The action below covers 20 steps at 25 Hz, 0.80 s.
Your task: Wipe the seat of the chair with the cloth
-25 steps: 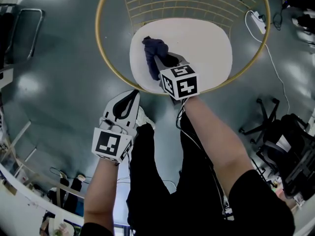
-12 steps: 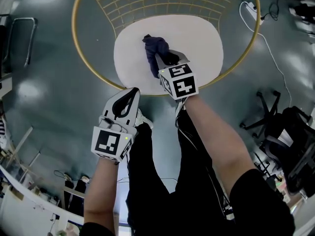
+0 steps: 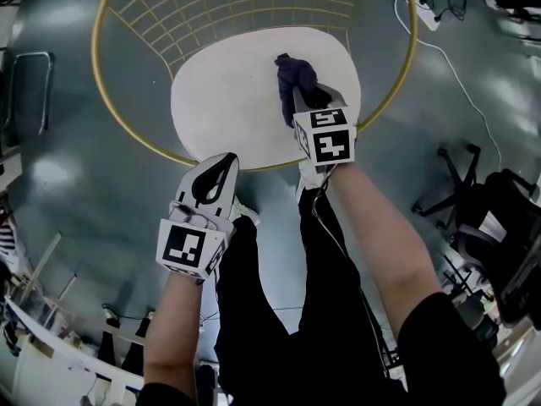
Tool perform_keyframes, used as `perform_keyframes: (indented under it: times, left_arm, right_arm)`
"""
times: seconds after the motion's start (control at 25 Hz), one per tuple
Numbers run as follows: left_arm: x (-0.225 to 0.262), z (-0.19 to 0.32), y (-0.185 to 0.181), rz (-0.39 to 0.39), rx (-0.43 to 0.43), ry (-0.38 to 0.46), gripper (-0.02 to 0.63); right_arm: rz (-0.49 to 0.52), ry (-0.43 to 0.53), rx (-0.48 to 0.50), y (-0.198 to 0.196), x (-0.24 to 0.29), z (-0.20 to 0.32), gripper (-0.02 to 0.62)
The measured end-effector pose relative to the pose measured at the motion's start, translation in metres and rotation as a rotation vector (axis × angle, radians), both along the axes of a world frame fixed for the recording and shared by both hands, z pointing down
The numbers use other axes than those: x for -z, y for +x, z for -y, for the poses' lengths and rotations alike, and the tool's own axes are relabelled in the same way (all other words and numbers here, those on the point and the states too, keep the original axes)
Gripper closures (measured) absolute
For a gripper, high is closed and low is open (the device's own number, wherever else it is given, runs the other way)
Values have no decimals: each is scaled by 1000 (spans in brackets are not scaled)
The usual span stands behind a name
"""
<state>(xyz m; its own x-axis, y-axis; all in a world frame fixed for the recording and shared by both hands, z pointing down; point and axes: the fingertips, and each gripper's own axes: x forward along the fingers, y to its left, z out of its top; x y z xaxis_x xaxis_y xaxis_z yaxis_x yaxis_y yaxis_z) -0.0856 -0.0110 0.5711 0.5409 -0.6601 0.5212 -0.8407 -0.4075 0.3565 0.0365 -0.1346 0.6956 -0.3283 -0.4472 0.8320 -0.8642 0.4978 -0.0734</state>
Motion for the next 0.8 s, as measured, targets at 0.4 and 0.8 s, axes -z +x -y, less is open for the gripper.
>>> perform_keyframes:
  times: [0.4, 0.8]
  left_arm:
    - [9, 14, 35, -10, -71, 14, 589]
    - [24, 25, 65, -9, -116, 36, 589]
  right_arm:
    - [-72, 39, -88, 55, 17, 10, 536]
    - [-181, 69, -139, 97, 34, 10, 535]
